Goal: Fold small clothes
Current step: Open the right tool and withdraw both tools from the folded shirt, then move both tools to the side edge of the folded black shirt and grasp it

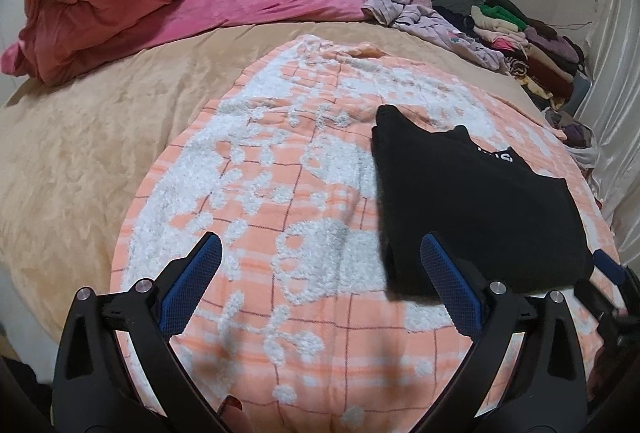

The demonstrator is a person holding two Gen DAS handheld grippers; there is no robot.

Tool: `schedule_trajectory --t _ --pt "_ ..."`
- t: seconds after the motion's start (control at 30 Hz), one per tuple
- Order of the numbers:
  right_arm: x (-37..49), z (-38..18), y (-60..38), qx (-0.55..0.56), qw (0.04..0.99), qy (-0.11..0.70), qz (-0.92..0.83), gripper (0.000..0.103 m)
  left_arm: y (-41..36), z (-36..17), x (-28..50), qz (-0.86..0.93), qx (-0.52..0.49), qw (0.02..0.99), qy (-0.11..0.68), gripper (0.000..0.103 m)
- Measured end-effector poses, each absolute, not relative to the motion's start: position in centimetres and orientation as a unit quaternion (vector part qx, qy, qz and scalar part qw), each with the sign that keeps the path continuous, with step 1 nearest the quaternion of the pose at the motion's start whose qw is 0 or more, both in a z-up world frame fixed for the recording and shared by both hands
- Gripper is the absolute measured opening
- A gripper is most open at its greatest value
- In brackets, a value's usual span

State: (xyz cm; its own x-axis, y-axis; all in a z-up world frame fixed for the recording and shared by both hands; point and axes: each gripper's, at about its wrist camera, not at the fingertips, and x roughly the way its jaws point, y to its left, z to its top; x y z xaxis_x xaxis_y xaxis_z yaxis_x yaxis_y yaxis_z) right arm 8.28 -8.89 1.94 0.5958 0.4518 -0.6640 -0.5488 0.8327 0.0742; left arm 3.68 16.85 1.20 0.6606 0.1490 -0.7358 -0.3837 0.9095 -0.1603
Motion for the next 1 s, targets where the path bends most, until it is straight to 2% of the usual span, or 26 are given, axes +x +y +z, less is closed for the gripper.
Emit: schedule_trajectory --t 0.57,1.0 --pt "7.4 -2.2 -1.9 -0.168 0.861 0.359 0.319 0.099 18.2 1.0 6.2 0.157 -0.144 0.896 0.39 0.093" --pt "7.9 -6.4 1.6 -0.265 0.858 0.343 0.275 0.099 18.2 0.1 9.1 0.155 -0.124 0.893 0.404 0.093"
